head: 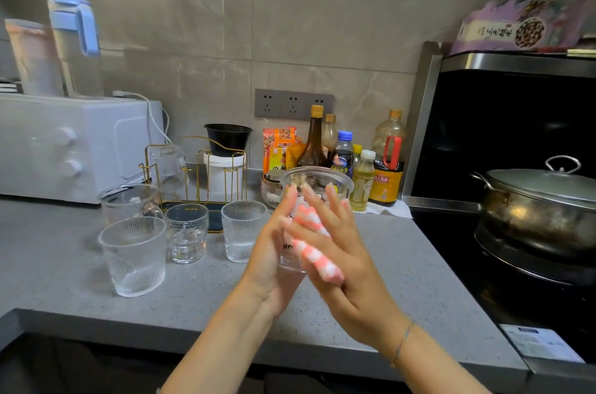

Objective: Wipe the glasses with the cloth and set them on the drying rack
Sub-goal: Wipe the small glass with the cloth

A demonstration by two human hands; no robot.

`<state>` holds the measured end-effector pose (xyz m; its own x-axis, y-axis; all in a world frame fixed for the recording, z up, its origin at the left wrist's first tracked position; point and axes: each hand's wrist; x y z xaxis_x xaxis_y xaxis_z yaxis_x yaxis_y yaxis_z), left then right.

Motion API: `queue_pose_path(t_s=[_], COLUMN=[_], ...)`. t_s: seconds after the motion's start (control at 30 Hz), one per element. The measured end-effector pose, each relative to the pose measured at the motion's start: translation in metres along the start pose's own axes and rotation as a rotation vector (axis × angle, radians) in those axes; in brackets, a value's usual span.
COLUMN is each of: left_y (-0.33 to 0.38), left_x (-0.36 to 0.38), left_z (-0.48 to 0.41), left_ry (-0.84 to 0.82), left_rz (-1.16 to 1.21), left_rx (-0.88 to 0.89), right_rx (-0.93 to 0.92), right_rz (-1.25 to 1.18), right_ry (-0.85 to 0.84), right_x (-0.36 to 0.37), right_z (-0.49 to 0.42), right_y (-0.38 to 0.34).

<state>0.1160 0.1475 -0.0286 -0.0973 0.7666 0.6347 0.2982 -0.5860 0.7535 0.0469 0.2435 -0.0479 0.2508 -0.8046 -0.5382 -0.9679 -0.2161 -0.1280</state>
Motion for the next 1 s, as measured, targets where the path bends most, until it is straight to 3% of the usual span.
queue_pose_path(t_s=[0.2, 0.7, 0.83, 1.0], left_y=[-0.008, 0.005, 0.004, 0.003], left_x=[0.001, -0.013, -0.012, -0.014], left_z=[-0.003, -0.001, -0.002, -0.009], left_ry=[0.002, 0.012, 0.049, -0.024], left_rz=[0.041, -0.086, -0.048, 0.034], left_rx=[-0.003, -0.081, -0.065, -0.036], right_rx=[-0.089, 0.001, 0.006, -0.081], right_rz=[0.105, 0.147, 0.061, 0.076], right_ry=[-0.056, 0.063, 0.014, -0.071], right_x=[-0.01, -0.025, -0.012, 0.005], right_z=[-0.003, -0.036, -0.028, -0.005], right_y=[0.003, 0.016, 0.008, -0.005])
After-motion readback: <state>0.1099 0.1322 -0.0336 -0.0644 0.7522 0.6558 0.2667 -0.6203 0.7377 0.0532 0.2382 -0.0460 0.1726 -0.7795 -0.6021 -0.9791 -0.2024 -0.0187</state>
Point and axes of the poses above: each hand's wrist, its own z-axis away from the middle knuckle, its own x-axis out of the palm, y = z × x, and after that the axes turned 4 degrees about -x, right-handed
